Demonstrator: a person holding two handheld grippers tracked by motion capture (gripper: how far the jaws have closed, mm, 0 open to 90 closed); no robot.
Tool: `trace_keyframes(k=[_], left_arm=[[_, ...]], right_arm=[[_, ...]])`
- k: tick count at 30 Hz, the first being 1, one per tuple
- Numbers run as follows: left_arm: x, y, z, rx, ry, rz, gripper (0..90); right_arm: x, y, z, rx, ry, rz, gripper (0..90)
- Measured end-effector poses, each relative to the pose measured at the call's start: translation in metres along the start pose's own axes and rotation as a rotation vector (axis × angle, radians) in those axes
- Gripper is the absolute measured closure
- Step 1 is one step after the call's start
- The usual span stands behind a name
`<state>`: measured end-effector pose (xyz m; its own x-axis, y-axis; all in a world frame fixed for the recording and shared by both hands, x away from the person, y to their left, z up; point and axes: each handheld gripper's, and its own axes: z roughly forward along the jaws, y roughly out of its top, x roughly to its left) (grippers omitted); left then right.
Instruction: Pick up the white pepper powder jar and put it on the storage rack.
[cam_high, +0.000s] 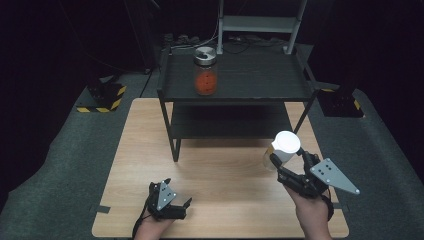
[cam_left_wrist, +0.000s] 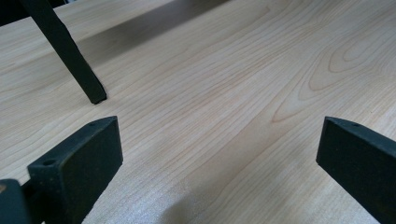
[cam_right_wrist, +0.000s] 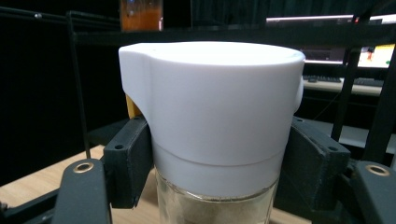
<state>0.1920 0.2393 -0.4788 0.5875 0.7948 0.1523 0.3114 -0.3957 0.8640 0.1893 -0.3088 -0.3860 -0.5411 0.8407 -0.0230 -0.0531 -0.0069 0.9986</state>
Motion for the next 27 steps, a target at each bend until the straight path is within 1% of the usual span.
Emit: trace_keyframes(k=[8,13,18,27], left_arm=[[0.001,0.000,0.000,0.000,-0.006,0.001,0.7],[0.003,-0.001,0.000,-0.003,-0.011,-0.009,0.7],[0.003,-0.001,0.000,-0.003,-0.014,-0.004,0.7],[0.005,-0.001,0.000,-0.006,-0.023,-0.010,0.7]], right_arm=[[-0.002,0.021,0.005,-0.024,-0.007,-0.010,29.6],[-0.003,0.032,0.008,-0.034,-0.012,-0.009,29.7],[-0.003,0.043,0.012,-0.044,-0.015,-0.016,29.7],[-0.006,0.059,0.020,-0.059,-0.023,-0.001,29.7]])
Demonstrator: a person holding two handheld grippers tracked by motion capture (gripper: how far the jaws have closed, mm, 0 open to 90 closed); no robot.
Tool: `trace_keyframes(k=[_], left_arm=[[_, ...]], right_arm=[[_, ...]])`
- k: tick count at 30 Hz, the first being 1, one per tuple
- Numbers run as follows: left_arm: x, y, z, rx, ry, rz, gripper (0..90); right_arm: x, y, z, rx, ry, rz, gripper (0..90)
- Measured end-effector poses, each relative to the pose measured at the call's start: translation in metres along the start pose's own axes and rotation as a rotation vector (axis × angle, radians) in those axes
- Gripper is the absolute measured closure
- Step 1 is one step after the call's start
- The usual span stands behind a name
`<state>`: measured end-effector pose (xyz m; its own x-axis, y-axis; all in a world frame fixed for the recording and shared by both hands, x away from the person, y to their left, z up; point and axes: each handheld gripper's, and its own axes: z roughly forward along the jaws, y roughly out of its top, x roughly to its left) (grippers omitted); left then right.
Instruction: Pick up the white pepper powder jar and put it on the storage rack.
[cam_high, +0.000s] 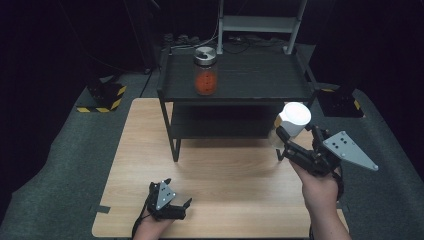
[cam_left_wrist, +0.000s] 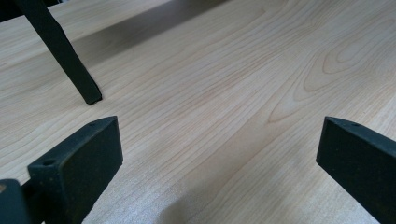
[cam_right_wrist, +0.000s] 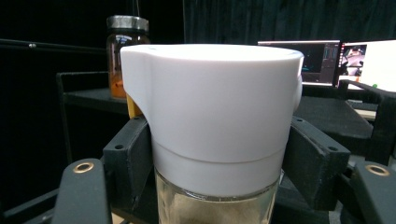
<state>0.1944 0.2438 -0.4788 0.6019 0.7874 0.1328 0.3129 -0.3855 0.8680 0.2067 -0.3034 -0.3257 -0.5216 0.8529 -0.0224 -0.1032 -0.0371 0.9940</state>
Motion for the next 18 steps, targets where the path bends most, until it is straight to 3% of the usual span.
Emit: trace_keyframes(k=[18], left_arm=[[0.000,0.000,0.000,-0.001,-0.008,0.010,0.7]], right_arm=[[-0.001,0.030,0.021,-0.039,-0.026,-0.013,29.7]])
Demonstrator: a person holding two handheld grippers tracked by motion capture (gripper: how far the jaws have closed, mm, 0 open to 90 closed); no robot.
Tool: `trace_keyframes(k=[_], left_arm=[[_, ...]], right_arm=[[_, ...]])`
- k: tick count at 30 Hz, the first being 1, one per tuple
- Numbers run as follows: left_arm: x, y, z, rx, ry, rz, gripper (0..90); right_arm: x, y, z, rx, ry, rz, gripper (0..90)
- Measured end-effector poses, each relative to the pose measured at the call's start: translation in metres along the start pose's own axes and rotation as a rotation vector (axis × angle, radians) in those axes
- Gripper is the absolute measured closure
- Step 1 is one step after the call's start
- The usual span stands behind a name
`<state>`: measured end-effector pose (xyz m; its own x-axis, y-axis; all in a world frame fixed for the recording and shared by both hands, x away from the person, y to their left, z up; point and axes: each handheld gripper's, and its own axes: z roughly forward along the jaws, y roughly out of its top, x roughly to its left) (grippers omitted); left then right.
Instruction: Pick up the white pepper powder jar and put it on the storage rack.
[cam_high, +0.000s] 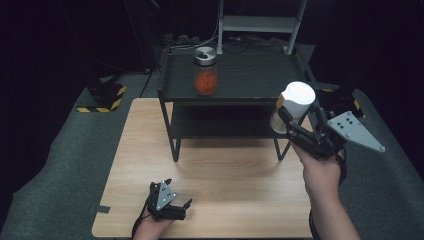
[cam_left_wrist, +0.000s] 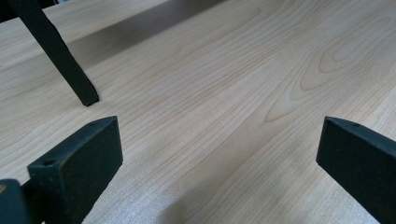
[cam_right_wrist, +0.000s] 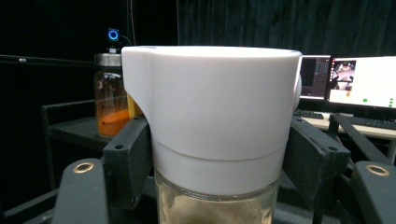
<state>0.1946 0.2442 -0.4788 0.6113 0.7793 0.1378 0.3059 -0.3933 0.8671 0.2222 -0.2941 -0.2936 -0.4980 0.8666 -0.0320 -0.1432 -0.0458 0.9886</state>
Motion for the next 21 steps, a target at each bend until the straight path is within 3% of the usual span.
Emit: trace_keyframes(k=[21], left_arm=[[0.002,-0.002,0.000,-0.008,-0.009,-0.013,0.7]], right_arm=[[0.002,0.023,0.042,-0.020,-0.044,-0.021,29.6]])
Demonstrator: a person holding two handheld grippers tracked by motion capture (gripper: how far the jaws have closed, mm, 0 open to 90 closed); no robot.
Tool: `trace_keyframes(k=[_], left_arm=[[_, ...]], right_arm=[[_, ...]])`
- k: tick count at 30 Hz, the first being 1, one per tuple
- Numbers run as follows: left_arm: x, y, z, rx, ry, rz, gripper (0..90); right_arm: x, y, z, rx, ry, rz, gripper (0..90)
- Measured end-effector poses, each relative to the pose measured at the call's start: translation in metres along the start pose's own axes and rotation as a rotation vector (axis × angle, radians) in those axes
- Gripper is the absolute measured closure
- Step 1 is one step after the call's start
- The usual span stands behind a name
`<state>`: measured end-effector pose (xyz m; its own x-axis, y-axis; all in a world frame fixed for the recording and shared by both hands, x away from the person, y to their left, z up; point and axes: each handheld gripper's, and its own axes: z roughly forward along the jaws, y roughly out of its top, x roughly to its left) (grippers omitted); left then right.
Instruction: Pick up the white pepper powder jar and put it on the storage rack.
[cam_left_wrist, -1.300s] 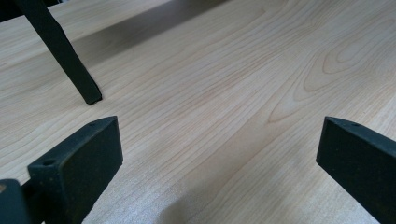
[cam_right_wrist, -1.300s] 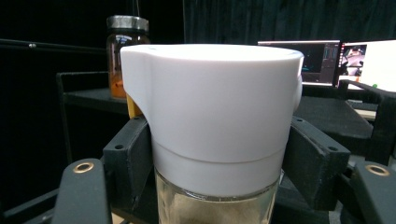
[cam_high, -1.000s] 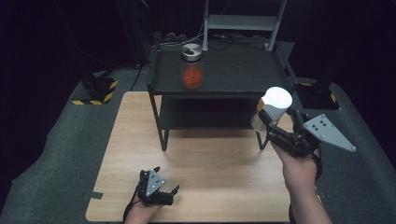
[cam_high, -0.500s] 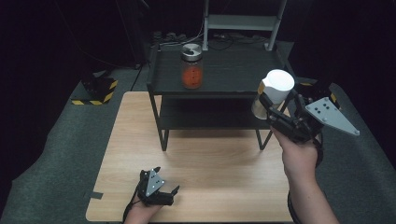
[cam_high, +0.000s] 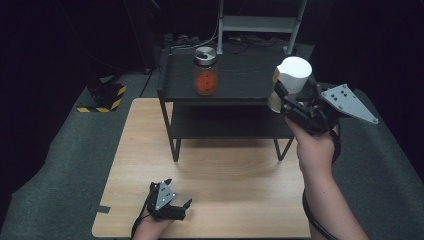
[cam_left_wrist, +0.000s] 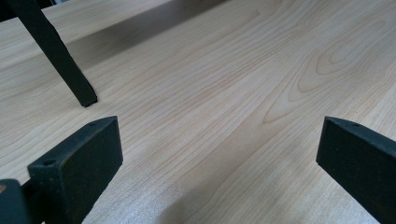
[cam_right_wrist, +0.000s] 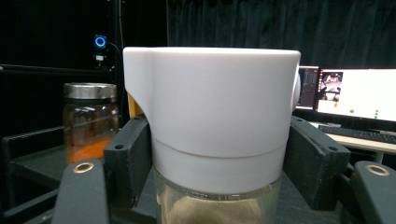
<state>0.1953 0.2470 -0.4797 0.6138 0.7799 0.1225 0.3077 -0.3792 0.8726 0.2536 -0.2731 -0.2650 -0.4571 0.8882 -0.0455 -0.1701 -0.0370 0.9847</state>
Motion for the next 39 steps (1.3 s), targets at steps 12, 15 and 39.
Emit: trace_keyframes(k=[12,15,39], left_arm=[[0.001,-0.001,0.000,-0.003,-0.003,-0.006,0.7],[0.001,-0.001,-0.001,-0.004,-0.003,-0.006,0.7],[0.004,-0.002,-0.001,-0.011,-0.013,-0.020,0.7]], right_arm=[[-0.004,0.002,0.027,0.007,-0.018,0.005,29.6],[-0.005,0.002,0.033,0.011,-0.020,0.011,29.6],[-0.002,-0.003,0.066,0.037,-0.017,0.017,29.5]])
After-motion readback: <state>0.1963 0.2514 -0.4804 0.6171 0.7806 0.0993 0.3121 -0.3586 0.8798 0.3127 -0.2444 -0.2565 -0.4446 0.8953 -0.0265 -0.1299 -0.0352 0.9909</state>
